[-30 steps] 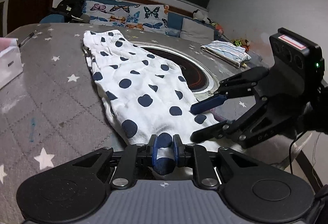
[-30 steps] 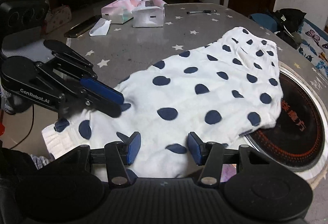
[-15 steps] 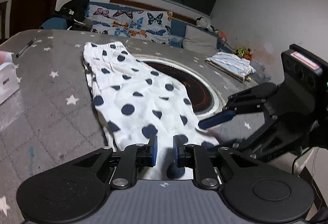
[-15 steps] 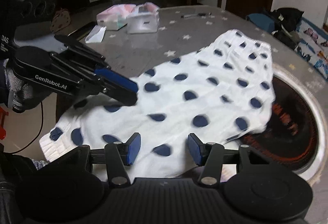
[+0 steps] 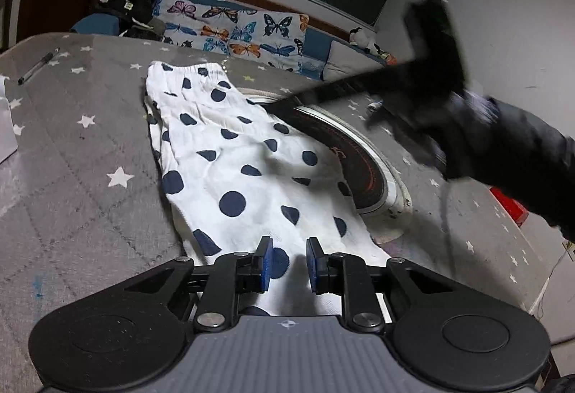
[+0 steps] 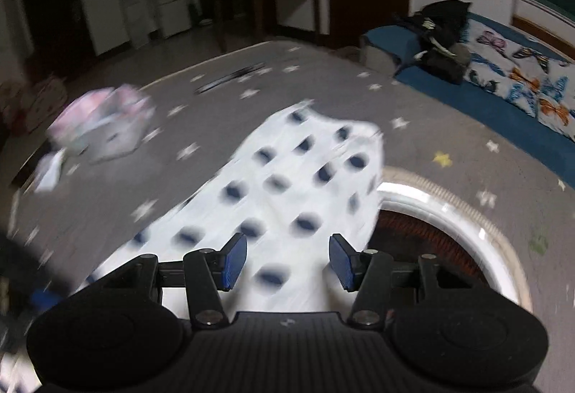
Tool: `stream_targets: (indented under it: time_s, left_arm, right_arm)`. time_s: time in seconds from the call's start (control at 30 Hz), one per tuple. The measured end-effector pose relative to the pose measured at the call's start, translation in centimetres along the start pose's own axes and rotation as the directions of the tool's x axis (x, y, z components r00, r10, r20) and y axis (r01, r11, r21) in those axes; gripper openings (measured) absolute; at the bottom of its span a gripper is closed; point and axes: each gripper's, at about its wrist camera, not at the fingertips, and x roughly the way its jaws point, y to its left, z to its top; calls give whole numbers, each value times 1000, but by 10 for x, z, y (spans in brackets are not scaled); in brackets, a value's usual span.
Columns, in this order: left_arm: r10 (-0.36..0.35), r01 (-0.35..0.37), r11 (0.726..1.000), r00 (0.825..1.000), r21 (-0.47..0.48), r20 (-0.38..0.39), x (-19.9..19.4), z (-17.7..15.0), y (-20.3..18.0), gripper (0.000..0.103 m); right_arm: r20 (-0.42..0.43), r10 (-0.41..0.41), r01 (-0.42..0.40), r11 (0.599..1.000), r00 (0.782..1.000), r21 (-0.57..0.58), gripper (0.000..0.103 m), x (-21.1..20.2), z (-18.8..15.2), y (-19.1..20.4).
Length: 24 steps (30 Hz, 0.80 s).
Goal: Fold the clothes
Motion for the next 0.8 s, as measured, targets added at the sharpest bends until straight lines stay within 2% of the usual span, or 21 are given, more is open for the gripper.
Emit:
stream_targets:
  time_s: [0.17, 0.4, 0.63, 0.7, 0.77, 0.8]
  left_arm:
    - [-8, 8, 1000, 1000, -21, -14, 5, 3, 6, 29]
    - [-11, 10, 999, 1000, -49, -24, 11, 7, 13, 36]
    - [7, -8, 998, 1000, -69, -22, 14, 12, 17, 59]
    - [11, -12, 998, 1000, -68, -21, 16, 13, 16, 63]
    - [16, -17, 998, 1000, -65, -18, 17, 14, 15, 70]
    - [20, -21, 998, 1000, -61, -15, 18, 15, 15, 72]
  right_arm:
    - [-2, -19, 19, 996, 1000, 82, 52, 51, 34, -38]
    - [-23, -35, 37, 993, 999, 113, 52, 103, 59, -62]
    - [-3, -6, 6, 992, 1000, 128, 52, 121, 65, -68]
    - [3, -2, 2, 992, 1000, 128, 43, 121, 65, -67]
    - [3, 1, -1, 992, 1000, 130, 25, 120, 65, -65]
    - [7, 14, -15, 989, 1000, 145, 22, 118, 64, -67]
